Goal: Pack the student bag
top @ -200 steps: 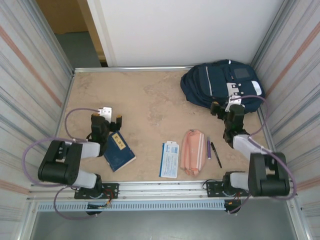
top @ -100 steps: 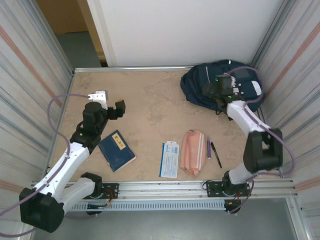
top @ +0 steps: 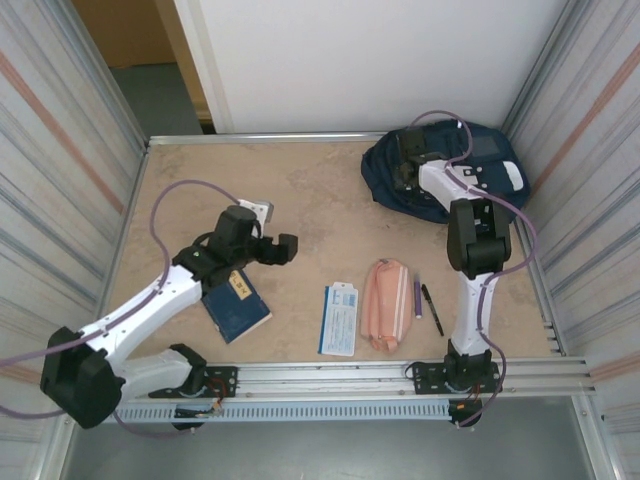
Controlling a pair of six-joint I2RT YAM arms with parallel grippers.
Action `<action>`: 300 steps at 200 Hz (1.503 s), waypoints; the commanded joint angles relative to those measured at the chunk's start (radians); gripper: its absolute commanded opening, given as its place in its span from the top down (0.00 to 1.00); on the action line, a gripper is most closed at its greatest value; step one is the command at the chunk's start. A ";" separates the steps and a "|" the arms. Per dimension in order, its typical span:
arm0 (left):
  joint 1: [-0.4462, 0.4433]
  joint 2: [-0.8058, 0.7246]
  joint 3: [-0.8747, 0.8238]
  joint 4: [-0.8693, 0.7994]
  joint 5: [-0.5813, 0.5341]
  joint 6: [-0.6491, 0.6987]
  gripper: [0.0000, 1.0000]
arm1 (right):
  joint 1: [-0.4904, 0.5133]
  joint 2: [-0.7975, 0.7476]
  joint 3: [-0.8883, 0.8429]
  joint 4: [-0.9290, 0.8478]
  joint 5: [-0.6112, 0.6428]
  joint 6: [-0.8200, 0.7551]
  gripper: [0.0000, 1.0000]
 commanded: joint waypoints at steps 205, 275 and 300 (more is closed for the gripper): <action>0.033 0.360 0.201 -0.104 -0.098 -0.127 0.04 | 0.250 -0.429 -0.371 0.174 -0.510 0.113 0.48; 0.203 0.472 0.204 0.027 0.080 -0.288 0.12 | 0.051 -0.721 -0.814 0.243 -0.374 0.060 0.46; 0.242 0.536 0.229 0.082 0.165 -0.326 0.16 | 0.011 -0.700 -0.825 0.242 -0.468 0.076 0.47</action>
